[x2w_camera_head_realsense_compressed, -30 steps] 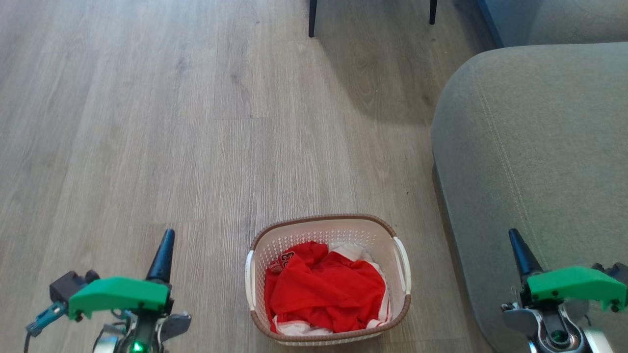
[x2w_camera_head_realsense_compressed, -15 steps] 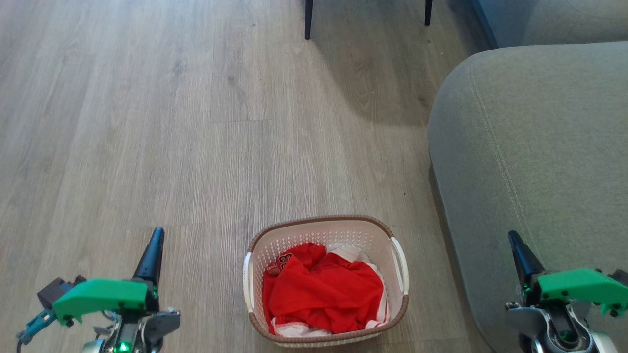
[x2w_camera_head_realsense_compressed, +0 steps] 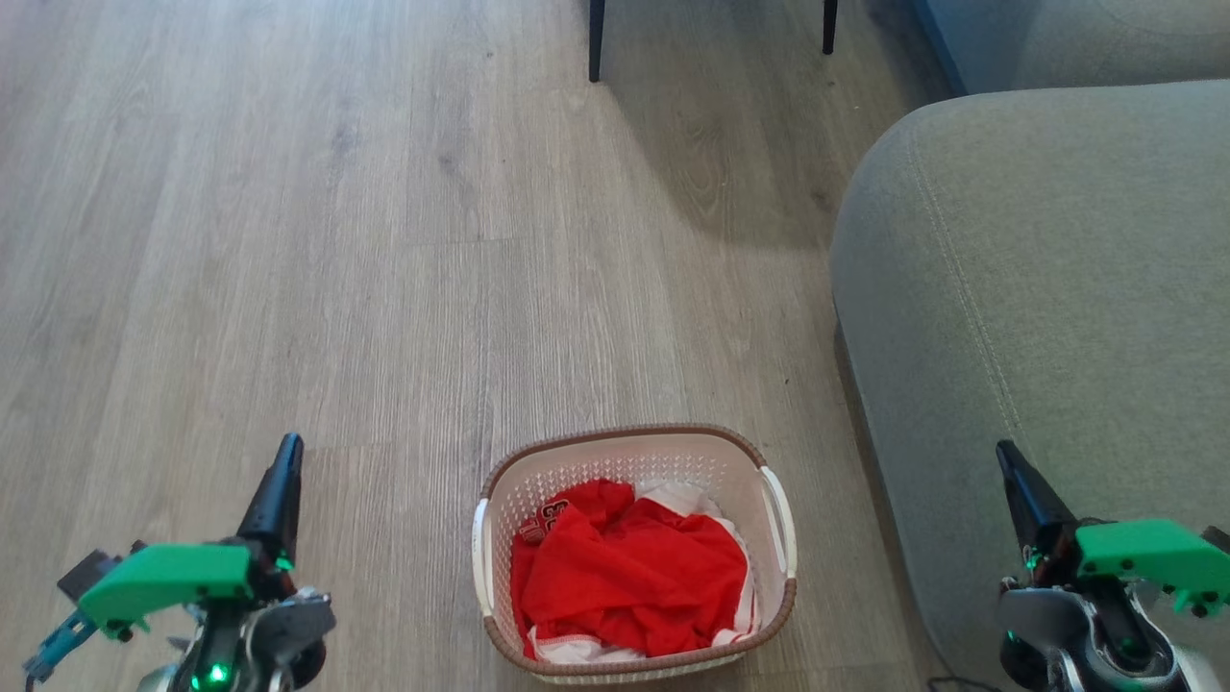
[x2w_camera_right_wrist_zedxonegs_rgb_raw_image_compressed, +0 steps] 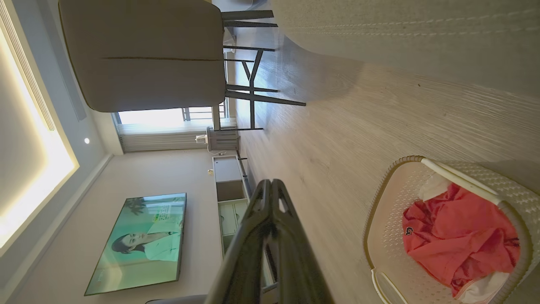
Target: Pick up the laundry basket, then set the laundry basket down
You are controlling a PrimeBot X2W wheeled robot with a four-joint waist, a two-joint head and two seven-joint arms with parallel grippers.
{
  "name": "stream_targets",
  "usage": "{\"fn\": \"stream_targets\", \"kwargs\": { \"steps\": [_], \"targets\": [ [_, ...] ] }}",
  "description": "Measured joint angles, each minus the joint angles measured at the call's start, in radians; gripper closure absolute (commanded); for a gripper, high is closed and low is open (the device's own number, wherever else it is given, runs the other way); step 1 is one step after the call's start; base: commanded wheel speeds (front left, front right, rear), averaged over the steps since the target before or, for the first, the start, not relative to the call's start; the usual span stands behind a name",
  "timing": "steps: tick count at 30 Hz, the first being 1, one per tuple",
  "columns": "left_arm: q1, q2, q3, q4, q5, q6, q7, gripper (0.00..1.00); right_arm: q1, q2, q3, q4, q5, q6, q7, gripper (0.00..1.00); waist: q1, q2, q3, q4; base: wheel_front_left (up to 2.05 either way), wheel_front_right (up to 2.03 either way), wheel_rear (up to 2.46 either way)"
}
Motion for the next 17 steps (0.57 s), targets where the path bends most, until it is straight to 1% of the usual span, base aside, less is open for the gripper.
{"fn": "stream_targets", "kwargs": {
  "steps": [4, 17],
  "targets": [
    [0.0, 0.0, 0.019, 0.003, -0.037, -0.009, 0.012, 1.0, -0.001, 0.0, -0.005, 0.002, 0.036, 0.0, 0.008, 1.0, 0.0, 0.0, -0.001, -0.002, 0.0, 0.0, 0.0],
    [-0.001, -0.002, 0.023, 0.003, -0.039, -0.009, 0.013, 1.0, -0.001, 0.0, -0.008, 0.002, 0.035, 0.0, 0.014, 1.0, 0.0, 0.0, -0.001, -0.002, 0.0, 0.0, 0.0]
  ]
}}
